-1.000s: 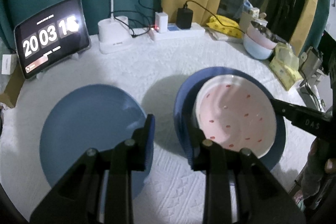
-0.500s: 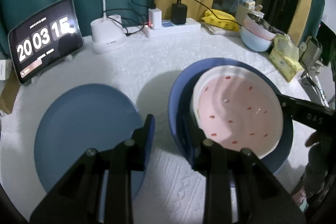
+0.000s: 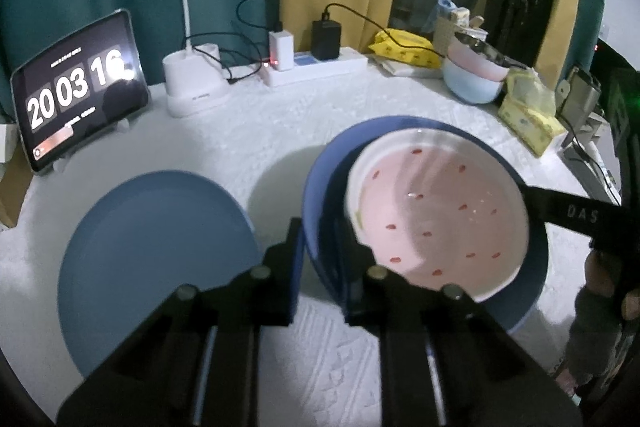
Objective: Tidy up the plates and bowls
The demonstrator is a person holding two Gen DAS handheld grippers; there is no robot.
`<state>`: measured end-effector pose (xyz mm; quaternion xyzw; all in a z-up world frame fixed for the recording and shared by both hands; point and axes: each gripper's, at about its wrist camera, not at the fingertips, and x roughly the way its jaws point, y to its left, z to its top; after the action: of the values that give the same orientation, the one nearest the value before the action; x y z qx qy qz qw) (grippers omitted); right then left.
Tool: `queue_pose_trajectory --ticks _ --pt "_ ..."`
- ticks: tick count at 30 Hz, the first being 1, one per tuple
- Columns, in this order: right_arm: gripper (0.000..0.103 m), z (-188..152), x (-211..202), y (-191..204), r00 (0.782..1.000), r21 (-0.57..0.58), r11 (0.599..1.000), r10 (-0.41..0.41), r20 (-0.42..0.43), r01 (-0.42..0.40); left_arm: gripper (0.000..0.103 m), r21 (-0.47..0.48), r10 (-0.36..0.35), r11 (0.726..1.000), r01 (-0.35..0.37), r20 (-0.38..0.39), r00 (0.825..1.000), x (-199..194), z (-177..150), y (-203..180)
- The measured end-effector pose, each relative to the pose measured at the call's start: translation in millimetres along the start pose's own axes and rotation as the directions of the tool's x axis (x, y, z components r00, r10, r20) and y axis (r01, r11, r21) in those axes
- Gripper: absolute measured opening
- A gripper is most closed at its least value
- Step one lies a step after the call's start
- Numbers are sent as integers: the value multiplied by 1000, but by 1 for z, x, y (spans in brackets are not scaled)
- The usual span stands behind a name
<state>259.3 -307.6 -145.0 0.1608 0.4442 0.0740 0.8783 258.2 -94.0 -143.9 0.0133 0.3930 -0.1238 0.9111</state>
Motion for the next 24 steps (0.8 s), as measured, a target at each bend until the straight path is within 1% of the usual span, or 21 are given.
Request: queue_pose_trajectory --ticks 3,6,14,21,24 --pt "8 -1 0 0 1000 11 1000 -1 9 1 14 -6 -9 1000 9 3 1000 -1 0 1" --pt "8 -2 -2 1 1000 9 1000 -10 15 10 13 4 -2 1000 2 9 1000 -2 -1 -2" --pt "8 -4 -10 5 999 0 999 -33 27 33 13 -1 -11 1000 11 -1 1000 -7 -1 -2" --pt "8 -1 -20 14 998 -10 999 -31 50 32 13 -7 -15 1000 15 36 999 -21 2 0" --pt "8 -1 -26 19 998 -22 999 -28 64 29 13 0 -4 1000 4 56 998 -28 3 1"
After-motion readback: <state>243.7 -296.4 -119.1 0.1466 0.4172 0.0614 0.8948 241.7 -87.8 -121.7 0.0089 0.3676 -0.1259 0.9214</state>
